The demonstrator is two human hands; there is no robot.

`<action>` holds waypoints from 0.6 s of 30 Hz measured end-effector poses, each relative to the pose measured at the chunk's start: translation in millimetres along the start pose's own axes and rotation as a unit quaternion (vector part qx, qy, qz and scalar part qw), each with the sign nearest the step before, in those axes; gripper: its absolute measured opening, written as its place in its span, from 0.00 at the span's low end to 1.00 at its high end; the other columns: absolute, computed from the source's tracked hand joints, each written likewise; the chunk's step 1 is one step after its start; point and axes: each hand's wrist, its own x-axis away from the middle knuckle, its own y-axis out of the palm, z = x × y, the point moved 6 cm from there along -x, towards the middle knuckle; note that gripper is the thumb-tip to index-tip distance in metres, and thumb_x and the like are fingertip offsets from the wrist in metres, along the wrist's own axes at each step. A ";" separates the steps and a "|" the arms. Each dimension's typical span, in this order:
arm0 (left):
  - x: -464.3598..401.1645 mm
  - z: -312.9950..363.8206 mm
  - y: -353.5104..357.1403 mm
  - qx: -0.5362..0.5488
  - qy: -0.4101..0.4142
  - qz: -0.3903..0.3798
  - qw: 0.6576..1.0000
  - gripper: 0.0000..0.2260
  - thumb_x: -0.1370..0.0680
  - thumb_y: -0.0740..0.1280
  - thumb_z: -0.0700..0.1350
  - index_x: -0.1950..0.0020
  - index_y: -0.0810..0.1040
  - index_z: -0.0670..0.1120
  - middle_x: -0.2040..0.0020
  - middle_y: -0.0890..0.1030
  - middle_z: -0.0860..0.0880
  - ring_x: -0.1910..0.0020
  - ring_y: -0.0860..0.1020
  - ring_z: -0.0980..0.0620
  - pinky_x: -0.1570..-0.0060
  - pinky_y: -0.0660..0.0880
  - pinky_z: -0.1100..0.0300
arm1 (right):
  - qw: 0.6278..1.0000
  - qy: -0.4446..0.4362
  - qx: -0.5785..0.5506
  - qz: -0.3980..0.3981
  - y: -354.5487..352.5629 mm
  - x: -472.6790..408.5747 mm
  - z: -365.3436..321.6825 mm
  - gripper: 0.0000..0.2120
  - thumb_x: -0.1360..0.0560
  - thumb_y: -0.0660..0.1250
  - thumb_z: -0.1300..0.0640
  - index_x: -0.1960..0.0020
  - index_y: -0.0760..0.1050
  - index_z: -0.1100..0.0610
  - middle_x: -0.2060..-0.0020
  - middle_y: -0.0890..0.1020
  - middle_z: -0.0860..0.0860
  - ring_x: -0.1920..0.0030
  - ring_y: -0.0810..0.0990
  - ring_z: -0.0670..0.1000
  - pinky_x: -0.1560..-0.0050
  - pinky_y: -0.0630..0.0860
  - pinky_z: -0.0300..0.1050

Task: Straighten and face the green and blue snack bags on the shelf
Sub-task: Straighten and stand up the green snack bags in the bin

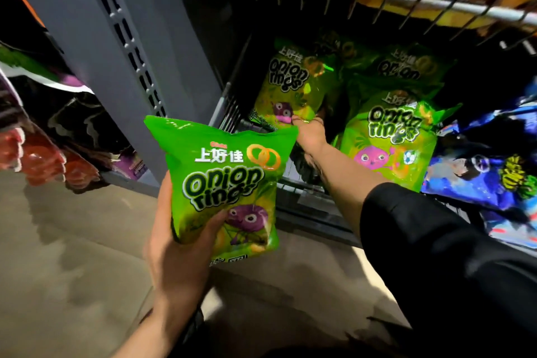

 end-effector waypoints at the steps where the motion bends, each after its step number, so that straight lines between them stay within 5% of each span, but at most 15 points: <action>1: 2.2 -1.5 -5.9 -0.008 0.000 0.026 1.000 0.39 0.36 0.79 0.52 0.29 0.66 0.63 0.40 0.79 0.64 0.43 0.78 0.64 0.40 0.74 0.62 | 1.000 0.007 -0.012 0.003 -1.5 -2.3 0.8 0.27 0.21 0.63 0.51 0.32 0.64 0.71 0.36 0.74 0.63 0.37 0.75 0.60 0.38 0.70 0.46; 5: 0.8 3.7 -17.7 -0.037 0.025 0.108 0.993 0.38 0.34 0.74 0.52 0.27 0.62 0.62 0.37 0.71 0.68 0.41 0.73 0.64 0.42 0.65 0.75 | 0.999 0.037 -0.032 0.017 -7.1 6.6 -0.9 0.15 0.23 0.65 0.50 0.45 0.75 0.63 0.45 0.79 0.56 0.41 0.75 0.55 0.36 0.69 0.45; 7: -1.1 5.4 -16.2 -0.034 0.026 0.120 0.992 0.38 0.34 0.74 0.54 0.28 0.61 0.62 0.32 0.72 0.62 0.36 0.73 0.57 0.37 0.67 0.66 | 0.998 0.053 -0.031 -0.007 -3.5 -1.4 2.1 0.14 0.24 0.67 0.50 0.51 0.77 0.62 0.49 0.78 0.52 0.42 0.75 0.53 0.34 0.70 0.47; 9: 0.2 4.9 -8.2 -0.030 0.013 0.110 0.993 0.40 0.35 0.72 0.58 0.26 0.59 0.59 0.30 0.72 0.53 0.34 0.73 0.50 0.35 0.69 0.54 | 0.997 0.061 -0.027 -0.030 1.0 -14.2 5.3 0.20 0.26 0.69 0.50 0.41 0.77 0.63 0.39 0.77 0.55 0.37 0.75 0.56 0.34 0.70 0.48; 11: 0.5 3.5 -0.4 -0.026 0.006 0.100 0.995 0.40 0.35 0.70 0.61 0.26 0.59 0.57 0.30 0.72 0.52 0.34 0.73 0.48 0.36 0.70 0.52 | 0.996 0.059 -0.033 -0.058 8.2 -31.2 10.7 0.18 0.26 0.69 0.54 0.39 0.77 0.61 0.35 0.75 0.57 0.34 0.73 0.57 0.35 0.70 0.45; 15: -5.8 0.2 5.1 -0.026 0.036 0.087 0.995 0.40 0.35 0.71 0.61 0.26 0.60 0.53 0.30 0.71 0.47 0.33 0.72 0.45 0.35 0.70 0.44 | 0.992 0.068 -0.094 -0.051 8.7 -31.1 1.4 0.04 0.29 0.72 0.63 0.54 0.81 0.60 0.36 0.76 0.59 0.35 0.74 0.59 0.42 0.77 0.51; 18: -9.8 -9.4 9.1 -0.013 0.031 0.076 0.997 0.41 0.35 0.73 0.61 0.26 0.59 0.56 0.31 0.72 0.45 0.35 0.74 0.42 0.39 0.72 0.39 | 0.990 0.059 -0.107 -0.078 17.1 -31.5 -4.1 0.29 0.43 0.81 0.60 0.44 0.79 0.64 0.37 0.77 0.58 0.36 0.75 0.59 0.43 0.78 0.54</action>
